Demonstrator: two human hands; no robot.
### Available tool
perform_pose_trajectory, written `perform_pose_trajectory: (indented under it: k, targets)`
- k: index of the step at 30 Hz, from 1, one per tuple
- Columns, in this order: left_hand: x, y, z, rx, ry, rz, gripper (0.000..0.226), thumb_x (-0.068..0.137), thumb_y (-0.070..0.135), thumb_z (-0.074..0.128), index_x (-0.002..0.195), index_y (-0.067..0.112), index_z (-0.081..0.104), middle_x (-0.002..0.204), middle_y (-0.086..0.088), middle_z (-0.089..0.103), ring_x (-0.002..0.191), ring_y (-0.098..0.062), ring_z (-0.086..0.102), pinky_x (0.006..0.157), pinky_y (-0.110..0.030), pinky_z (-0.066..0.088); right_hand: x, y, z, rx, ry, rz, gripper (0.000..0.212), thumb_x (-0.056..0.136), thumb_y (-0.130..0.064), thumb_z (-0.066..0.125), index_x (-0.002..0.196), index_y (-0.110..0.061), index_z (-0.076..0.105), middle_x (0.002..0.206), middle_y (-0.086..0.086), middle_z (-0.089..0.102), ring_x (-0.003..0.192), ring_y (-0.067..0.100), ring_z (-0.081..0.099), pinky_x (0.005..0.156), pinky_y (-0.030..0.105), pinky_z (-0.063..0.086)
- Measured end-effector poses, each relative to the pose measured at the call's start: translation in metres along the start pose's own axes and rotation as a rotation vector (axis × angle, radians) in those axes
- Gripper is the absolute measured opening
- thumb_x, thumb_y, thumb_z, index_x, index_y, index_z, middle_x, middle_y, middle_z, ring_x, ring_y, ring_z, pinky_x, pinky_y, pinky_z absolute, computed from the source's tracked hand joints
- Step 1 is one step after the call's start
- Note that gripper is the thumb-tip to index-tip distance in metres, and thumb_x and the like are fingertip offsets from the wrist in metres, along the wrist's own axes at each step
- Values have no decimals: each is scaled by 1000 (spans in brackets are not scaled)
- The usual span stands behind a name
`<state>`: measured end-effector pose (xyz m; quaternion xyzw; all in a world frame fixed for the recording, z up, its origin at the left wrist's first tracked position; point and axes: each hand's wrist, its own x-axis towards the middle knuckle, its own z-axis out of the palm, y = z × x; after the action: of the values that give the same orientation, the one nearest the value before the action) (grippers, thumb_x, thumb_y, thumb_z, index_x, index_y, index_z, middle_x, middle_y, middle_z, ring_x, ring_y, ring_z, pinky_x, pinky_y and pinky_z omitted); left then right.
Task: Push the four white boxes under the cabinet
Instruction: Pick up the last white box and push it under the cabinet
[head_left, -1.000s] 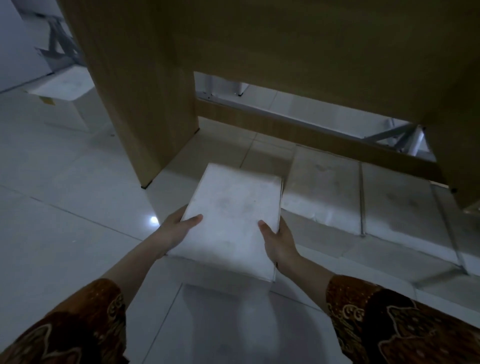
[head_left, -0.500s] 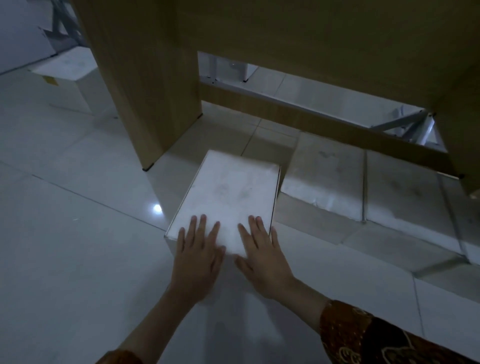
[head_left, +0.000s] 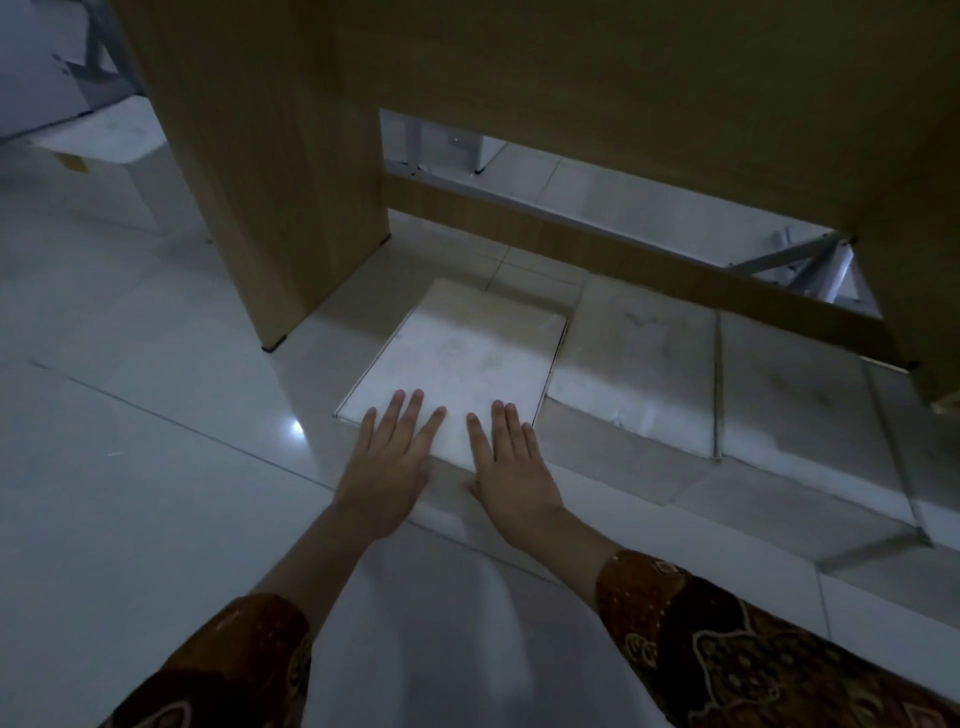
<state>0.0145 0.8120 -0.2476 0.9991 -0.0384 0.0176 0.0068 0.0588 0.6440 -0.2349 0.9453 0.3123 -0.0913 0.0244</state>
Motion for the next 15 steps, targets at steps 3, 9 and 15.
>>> perform_pose_trajectory:
  k: [3,9,15]
  targets:
    - [24,2,0,-5,21,6,62,98,36,40,151,17,13,159,-17,9,147,-37,4,118,-53,6,15,15,-6,-45,-11,10,73,101,-37,32,147,-9,-18,155,25,-20,144,37,-17,119,44,-5]
    - [75,0,8,43,-4,-14,62,100,39,23,151,22,-9,161,-11,-12,148,-30,-13,118,-48,-7,46,43,-17,-157,-13,48,72,101,-39,28,147,-10,-18,156,21,-19,145,35,-14,118,50,-4]
    - [109,2,9,49,10,-15,63,100,39,27,151,22,-5,162,-11,-6,148,-30,-9,119,-49,-4,70,64,-18,-151,-13,100,70,100,-40,28,148,-15,-17,158,13,-20,146,31,-14,115,60,0]
